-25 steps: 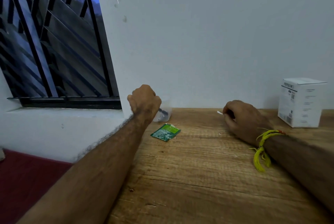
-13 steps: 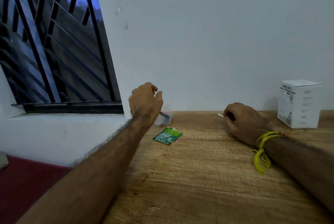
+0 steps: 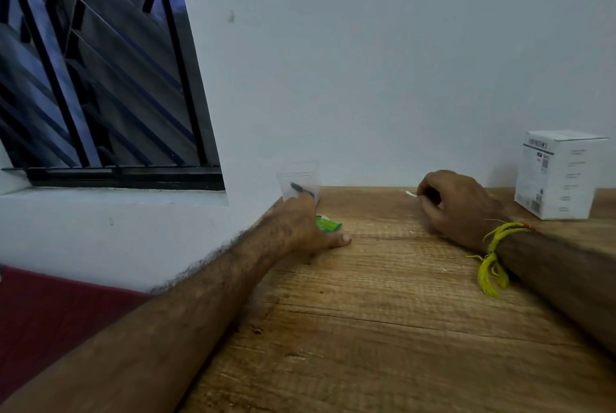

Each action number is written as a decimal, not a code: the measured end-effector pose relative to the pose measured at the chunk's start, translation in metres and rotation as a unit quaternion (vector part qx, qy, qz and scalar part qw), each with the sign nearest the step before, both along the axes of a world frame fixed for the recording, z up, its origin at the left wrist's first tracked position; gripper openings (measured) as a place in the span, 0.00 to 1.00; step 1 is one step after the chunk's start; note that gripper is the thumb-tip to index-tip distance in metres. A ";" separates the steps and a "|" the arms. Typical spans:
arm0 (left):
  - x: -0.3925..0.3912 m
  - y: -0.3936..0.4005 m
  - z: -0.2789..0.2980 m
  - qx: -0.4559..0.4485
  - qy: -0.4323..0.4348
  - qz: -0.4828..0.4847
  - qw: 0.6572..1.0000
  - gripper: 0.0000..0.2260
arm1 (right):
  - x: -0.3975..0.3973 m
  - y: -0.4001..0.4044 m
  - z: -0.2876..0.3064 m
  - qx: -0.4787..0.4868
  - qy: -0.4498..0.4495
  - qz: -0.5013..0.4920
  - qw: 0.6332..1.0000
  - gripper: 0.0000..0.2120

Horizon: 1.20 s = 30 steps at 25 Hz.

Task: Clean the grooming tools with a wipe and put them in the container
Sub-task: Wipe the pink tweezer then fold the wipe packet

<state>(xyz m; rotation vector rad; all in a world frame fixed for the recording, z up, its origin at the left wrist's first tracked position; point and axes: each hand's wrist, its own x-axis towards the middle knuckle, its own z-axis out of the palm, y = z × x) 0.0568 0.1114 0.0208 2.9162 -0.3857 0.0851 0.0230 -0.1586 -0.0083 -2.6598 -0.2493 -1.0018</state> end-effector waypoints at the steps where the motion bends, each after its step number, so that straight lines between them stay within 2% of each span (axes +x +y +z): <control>1: 0.000 0.000 0.000 -0.023 -0.002 -0.002 1.000 0.44 | 0.000 0.000 0.000 0.002 -0.001 0.002 1.000 0.01; 5: -0.001 -0.004 -0.002 -0.111 0.005 -0.024 0.994 0.38 | -0.003 0.003 0.001 -0.003 -0.005 0.009 1.000 0.02; 8: -0.003 -0.007 -0.005 -0.143 -0.021 -0.044 0.989 0.35 | -0.006 0.006 0.004 0.000 -0.007 0.012 1.000 0.01; 10: -0.002 -0.007 -0.005 -0.130 -0.029 -0.043 0.990 0.34 | -0.009 0.008 0.004 0.001 -0.006 0.011 1.000 0.01; 13: -0.002 -0.006 -0.004 -0.048 -0.029 -0.031 0.998 0.35 | -0.012 0.012 0.004 0.029 -0.016 -0.001 0.999 0.04; 16: -0.004 -0.009 -0.003 -0.010 -0.013 -0.051 0.999 0.38 | -0.011 0.022 0.002 0.135 -0.032 -0.025 0.990 0.08; 18: -0.007 -0.011 -0.001 -0.019 -0.006 -0.071 0.997 0.36 | -0.009 0.030 0.002 0.247 -0.003 -0.011 0.969 0.07; 21: -0.010 -0.013 0.002 -0.054 0.005 -0.079 0.995 0.34 | -0.007 0.035 0.001 0.387 0.072 0.047 0.918 0.02; 23: -0.012 -0.014 0.003 -0.084 0.001 -0.081 0.993 0.34 | -0.009 0.034 0.003 0.460 0.079 0.063 0.882 0.02; 27: -0.015 -0.017 0.002 -0.123 -0.004 -0.093 0.988 0.38 | -0.013 0.037 0.007 0.517 0.071 0.066 0.850 0.03; 30: -0.017 -0.022 -0.004 -0.147 -0.009 -0.117 0.982 0.38 | -0.013 0.049 0.006 0.554 0.034 0.042 0.831 0.04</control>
